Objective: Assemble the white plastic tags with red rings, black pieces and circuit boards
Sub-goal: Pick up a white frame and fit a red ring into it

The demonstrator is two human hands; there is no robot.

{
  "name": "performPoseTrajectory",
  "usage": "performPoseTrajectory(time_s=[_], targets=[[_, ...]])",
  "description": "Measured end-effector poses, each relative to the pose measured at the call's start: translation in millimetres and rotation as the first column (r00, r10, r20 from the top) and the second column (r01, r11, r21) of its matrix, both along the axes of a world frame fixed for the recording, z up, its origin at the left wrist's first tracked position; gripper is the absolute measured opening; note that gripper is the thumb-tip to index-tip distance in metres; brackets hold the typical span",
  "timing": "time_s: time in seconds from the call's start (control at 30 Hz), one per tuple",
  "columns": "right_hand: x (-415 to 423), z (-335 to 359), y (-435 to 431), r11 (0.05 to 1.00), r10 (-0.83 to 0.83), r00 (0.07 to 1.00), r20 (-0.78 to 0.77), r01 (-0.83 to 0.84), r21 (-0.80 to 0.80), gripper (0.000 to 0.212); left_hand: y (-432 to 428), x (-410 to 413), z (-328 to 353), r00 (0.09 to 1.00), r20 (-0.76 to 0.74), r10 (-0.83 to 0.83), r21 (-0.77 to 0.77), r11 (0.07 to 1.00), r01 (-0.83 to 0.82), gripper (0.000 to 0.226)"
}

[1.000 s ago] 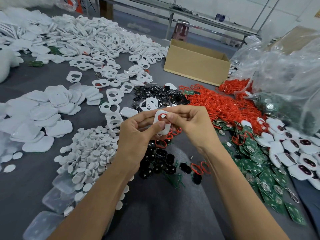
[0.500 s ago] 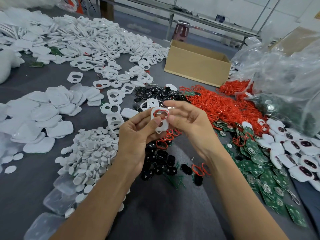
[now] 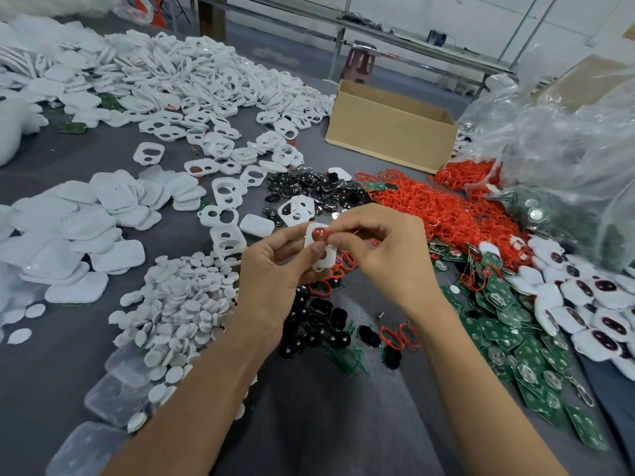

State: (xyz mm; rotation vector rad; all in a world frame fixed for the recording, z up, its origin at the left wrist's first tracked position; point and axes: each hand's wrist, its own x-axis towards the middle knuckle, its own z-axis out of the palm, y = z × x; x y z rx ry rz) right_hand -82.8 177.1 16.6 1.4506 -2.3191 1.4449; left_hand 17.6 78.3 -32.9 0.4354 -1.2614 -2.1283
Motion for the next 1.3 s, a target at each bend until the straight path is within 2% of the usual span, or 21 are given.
performPoseTrajectory(time_s=[0.13, 0.27, 0.4, 0.9, 1.17, 1.3], targets=[[2.5, -2.8, -2.0, 0.997, -0.042, 0.996, -0.073, 0.037, -0.074, 0.01, -0.1, -1.0, 0.4, 1.0, 0.004, 0.019, 0.019, 1.0, -0.019, 0.032], [6.0, -8.2, -6.4, 0.996, -0.06, 0.987, -0.151, 0.05, -0.067, 0.012, -0.6, -0.2, 0.5, 1.0, -0.013, 0.002, 0.042, 0.999, -0.002, 0.03], [4.1, -7.8, -6.2, 0.995, -0.089, 0.986, -0.142, 0.082, -0.055, 0.012, -1.0, 0.5, -0.6, 1.0, -0.001, 0.006, 0.028, 1.0, -0.006, 0.022], [8.7, -2.3, -6.1, 0.997, -0.064, 0.932, -0.355, 0.077, 0.022, 0.023, 0.1, 1.1, 1.1, 0.999, 0.016, 0.028, 0.014, 1.0, -0.028, 0.033], [8.8, -6.2, -8.3, 0.995, -0.08, 0.914, -0.398, 0.098, 0.025, 0.023, 2.2, 0.2, 2.2, 0.998, 0.028, 0.052, 0.03, 0.998, -0.053, 0.033], [9.8, -8.8, -10.7, 0.994, -0.099, 0.909, -0.404, 0.111, 0.006, 0.023, 2.0, 0.8, 2.6, 0.998, 0.025, 0.063, 0.024, 0.998, -0.064, 0.026]])
